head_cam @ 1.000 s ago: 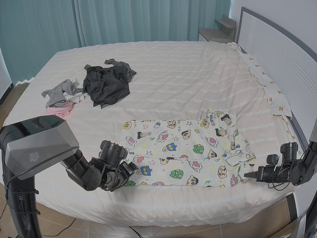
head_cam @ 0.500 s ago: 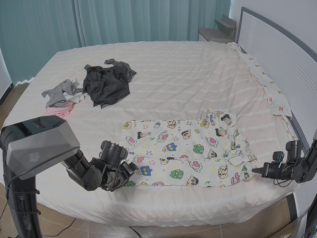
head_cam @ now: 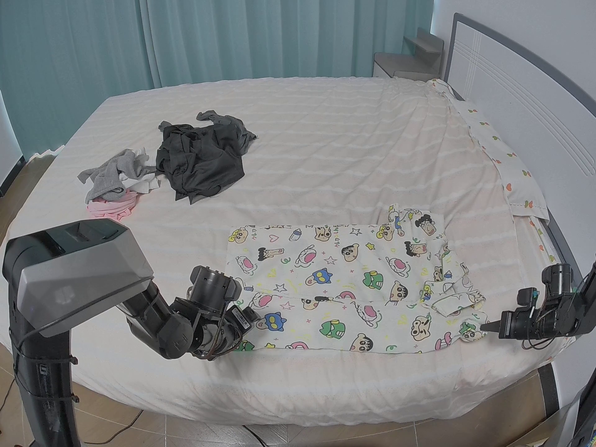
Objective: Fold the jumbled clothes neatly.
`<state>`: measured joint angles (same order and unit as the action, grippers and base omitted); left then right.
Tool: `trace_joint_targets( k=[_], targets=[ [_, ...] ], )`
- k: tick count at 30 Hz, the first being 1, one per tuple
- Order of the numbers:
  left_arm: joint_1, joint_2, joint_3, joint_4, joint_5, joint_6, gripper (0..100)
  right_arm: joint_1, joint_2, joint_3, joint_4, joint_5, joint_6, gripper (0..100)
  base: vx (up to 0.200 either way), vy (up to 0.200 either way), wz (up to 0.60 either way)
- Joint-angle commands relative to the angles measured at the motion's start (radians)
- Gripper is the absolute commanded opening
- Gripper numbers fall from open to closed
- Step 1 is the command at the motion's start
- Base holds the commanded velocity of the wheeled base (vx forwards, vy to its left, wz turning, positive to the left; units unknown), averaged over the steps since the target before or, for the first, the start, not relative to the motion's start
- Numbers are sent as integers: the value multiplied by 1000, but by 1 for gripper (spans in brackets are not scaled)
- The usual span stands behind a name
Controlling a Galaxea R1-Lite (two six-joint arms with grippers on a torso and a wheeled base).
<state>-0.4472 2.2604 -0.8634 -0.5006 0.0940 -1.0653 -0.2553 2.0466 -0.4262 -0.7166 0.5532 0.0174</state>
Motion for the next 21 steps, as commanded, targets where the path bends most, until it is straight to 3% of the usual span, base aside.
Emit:
trace_joint_targets(
  k=[1, 21],
  targets=[
    [4, 5, 0, 1, 1, 2, 100, -41, -11, -49, 77, -1, -53, 0, 0, 0, 0],
    [13, 8, 0, 2, 0, 2, 100, -30, 12, -180, 339, -22, -171, 0, 0, 0, 0]
  ],
)
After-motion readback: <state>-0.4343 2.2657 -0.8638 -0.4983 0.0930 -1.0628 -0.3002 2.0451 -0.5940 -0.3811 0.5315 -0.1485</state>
